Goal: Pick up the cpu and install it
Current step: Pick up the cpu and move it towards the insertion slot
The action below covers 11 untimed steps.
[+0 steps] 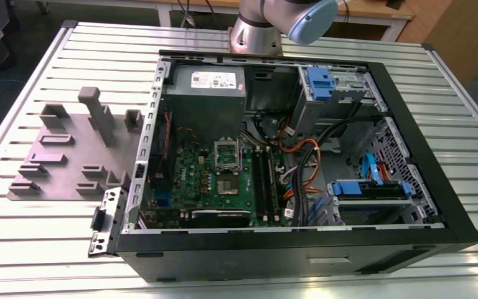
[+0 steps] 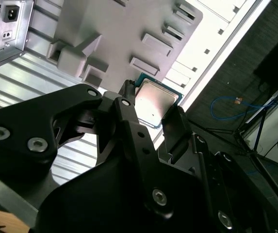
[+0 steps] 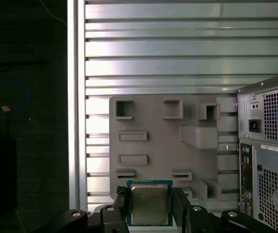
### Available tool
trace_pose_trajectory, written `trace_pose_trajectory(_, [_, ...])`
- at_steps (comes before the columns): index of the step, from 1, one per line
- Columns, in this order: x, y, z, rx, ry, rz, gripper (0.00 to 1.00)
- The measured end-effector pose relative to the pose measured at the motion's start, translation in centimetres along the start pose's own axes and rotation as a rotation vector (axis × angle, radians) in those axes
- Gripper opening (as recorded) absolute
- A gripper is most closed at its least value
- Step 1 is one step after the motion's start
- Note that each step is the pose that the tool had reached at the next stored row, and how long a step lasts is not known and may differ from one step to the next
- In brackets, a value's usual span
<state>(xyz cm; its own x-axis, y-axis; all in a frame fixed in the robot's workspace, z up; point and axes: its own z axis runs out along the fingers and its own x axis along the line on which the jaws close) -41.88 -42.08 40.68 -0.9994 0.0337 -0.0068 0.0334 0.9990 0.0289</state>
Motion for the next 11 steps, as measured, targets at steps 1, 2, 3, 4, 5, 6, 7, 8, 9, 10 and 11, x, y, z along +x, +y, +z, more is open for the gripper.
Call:
trace_pose_trajectory(1, [-0.04,0.00,0.00,0.0000,0.0000,0.000,0.47])
trace_pose_trajectory(2, [-0.09,0.00,0.00,0.0000,0.0000,0.000,0.47])
trace_pose_trajectory(3, [-0.14,0.00,0.00,0.0000,0.0001,0.000,0.47])
trace_pose_trajectory(4, [-0.20,0.01,0.00,-0.0001,0.0000,0.000,0.47])
trace_pose_trajectory(5, [-0.27,0.01,0.00,0.0000,0.0000,0.000,0.47])
trace_pose_trajectory(6, [-0.35,0.01,0.01,-0.0001,-0.0001,0.000,0.47])
trace_pose_trajectory(7, [-0.43,0.01,0.01,-0.0001,-0.0001,0.000,0.47])
trace_pose_trajectory(8, [-0.52,0.02,0.01,0.0000,-0.0001,0.000,0.47])
trace_pose_trajectory(9, [-0.61,0.02,0.01,0.0000,-0.0001,0.000,0.47])
trace_pose_trajectory(10, [-0.71,0.02,0.00,0.0000,0.0000,0.000,0.47])
trace_pose_trajectory(11, [-0.81,0.03,0.01,-0.0001,0.0000,0.000,0.47])
